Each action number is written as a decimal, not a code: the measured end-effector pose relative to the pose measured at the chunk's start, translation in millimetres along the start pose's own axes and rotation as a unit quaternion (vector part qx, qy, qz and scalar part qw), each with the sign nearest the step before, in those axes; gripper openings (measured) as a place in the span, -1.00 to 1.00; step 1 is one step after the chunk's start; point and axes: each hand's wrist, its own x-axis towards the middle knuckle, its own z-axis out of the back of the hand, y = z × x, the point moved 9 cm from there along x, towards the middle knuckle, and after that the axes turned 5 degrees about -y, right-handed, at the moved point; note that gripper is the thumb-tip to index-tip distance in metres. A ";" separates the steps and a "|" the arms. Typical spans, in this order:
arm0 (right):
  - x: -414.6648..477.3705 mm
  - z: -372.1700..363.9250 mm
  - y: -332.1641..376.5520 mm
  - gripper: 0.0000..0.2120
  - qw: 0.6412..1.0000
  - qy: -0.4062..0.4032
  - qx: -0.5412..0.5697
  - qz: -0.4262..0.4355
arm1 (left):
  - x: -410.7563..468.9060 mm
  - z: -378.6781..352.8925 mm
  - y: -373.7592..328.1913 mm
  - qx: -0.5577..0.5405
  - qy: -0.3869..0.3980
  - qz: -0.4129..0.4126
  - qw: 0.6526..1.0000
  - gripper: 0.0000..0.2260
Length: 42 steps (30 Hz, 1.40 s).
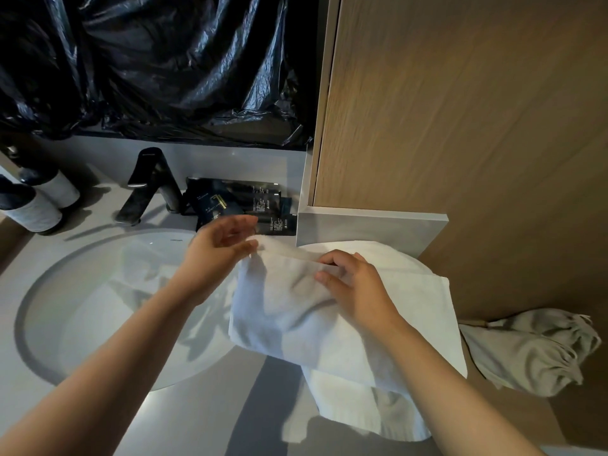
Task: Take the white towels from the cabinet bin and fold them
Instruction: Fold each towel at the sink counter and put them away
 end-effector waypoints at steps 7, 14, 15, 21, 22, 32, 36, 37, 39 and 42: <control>-3.3 -14.9 11.5 -0.91 0.999 0.023 0.029 0.006 | -10.6 -5.6 35.9 -0.012 0.154 0.145 0.977 -0.77; 9.1 -18.5 14.1 -0.92 0.989 0.011 0.147 -0.015 | -5.4 -8.9 19.8 -0.060 0.058 0.095 0.992 -0.76; 11.0 -21.3 9.3 -0.92 0.991 0.004 0.134 -0.019 | -6.0 -11.1 21.4 -0.065 0.062 0.106 0.990 -0.76; 15.1 -25.2 -1.0 -0.92 0.996 -0.050 0.078 -0.014 | -8.1 -6.5 24.0 -0.102 0.055 0.112 0.987 -0.60; 13.6 -24.7 -0.9 -0.92 0.995 -0.060 0.077 -0.016 | -10.2 -7.8 24.0 -0.091 0.072 0.107 0.987 -0.51; 13.7 -20.5 -0.1 -0.91 0.998 -0.061 0.029 -0.012 | -28.6 -10.3 -12.5 0.151 -0.078 -0.086 0.982 -0.70; 15.2 -13.8 -4.9 -0.69 0.999 0.025 -0.034 0.003 | -35.1 -19.4 -31.7 0.203 -0.085 -0.165 0.961 -0.73; 16.0 -12.0 -6.4 -0.67 0.998 0.036 -0.049 0.008 | -35.1 -19.5 -34.8 0.217 -0.082 -0.174 0.957 -0.73; 18.2 -6.3 -6.2 -0.67 0.996 0.026 -0.076 0.025 | -38.2 -17.6 -42.7 0.248 -0.083 -0.197 0.945 -0.74; 20.0 4.1 -1.6 -0.67 0.996 0.001 -0.076 0.042 | -47.2 -9.8 -51.1 0.262 -0.106 -0.221 0.933 -0.78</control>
